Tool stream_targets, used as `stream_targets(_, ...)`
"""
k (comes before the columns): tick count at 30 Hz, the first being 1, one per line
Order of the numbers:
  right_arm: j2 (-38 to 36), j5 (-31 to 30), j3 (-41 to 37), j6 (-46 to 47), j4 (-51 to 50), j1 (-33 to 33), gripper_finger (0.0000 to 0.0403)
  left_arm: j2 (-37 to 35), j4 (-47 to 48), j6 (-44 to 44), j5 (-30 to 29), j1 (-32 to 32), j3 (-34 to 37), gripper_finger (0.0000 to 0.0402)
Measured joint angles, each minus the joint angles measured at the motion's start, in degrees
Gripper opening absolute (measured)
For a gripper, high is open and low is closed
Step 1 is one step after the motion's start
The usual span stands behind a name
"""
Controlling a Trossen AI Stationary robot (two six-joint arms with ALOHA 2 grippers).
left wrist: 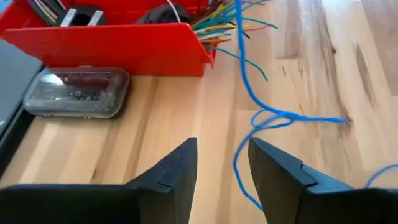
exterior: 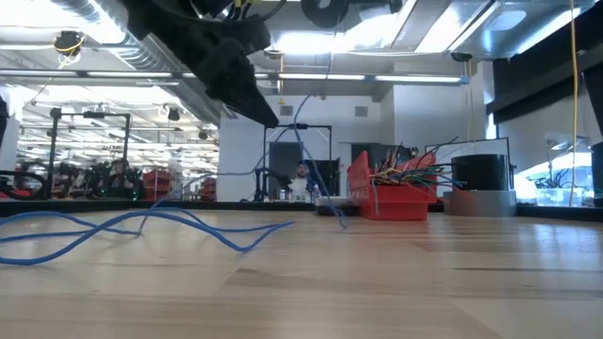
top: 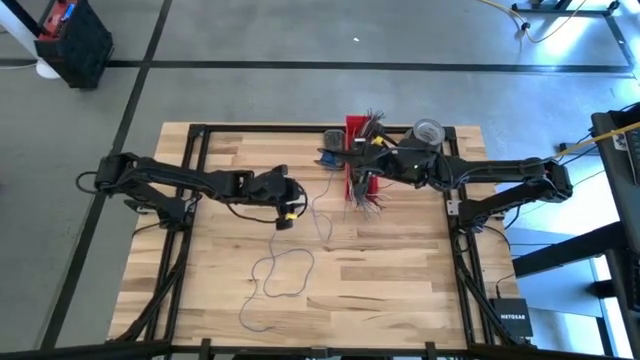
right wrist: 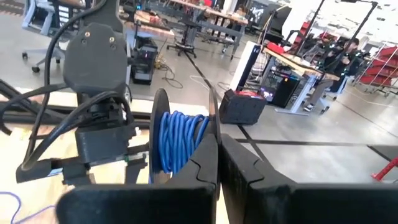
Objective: Coil cords
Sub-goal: Coil the blue wire into the black spool
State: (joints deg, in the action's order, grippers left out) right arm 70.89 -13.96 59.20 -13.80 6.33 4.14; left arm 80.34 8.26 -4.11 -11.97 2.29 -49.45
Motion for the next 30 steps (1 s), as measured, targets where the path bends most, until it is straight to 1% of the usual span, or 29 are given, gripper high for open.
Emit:
stream_targets(3, -0.1, 0.0, 0.0, 0.0, 0.3, 0.0, 0.0008, 0.1, 0.1, 0.2, 0.0, -0.2, 0.0, 0.0136)
stream_targets(8, 0.0, 0.0, 0.0, 0.0, -0.2, 0.0, 0.0008, 2.7, -1.2, -1.2, 0.0, -0.1, 0.0, 0.0132)
stream_targets(14, 0.0, 0.0, 0.0, 0.0, -0.4, 0.0, 0.0008, 5.6, -3.7, -4.4, 0.0, -0.1, -0.1, 0.0132)
stream_targets(18, 0.0, 0.0, -0.1, 0.0, -0.3, 0.0, 0.0008, 5.7, -4.3, -5.9, 2.6, -0.1, -0.1, 0.0127)
stream_targets(20, 0.0, 0.0, -0.1, -0.1, -0.3, 0.0, 0.0008, 5.7, -4.5, -6.2, 2.7, -0.1, -0.1, 0.0108)
stream_targets(21, 0.1, 0.0, -0.1, -0.1, -0.3, 0.0, 0.0008, 5.7, -4.6, -6.3, 2.8, -0.1, -0.1, 0.0092)
stream_targets(24, -0.2, -0.3, -0.1, -0.2, 0.1, 0.0, 0.0008, 5.7, -3.5, -7.1, 2.9, 0.4, -0.1, 0.0026)
stream_targets(25, -0.5, -0.9, -0.2, -0.3, 0.4, 0.0, 0.0008, 5.7, -3.0, -7.2, 2.8, 0.5, -0.1, 0.0014)
stream_targets(28, -2.3, -2.8, -0.2, -1.6, 3.4, 0.0, 0.0008, 5.6, -0.2, -5.4, 2.8, 0.5, -0.1, 0.0010)
stream_targets(30, -4.1, -4.3, 0.7, -2.8, 6.1, 0.0, 0.0008, 5.6, 3.7, -3.6, 2.8, -0.3, 0.0, 0.0004)
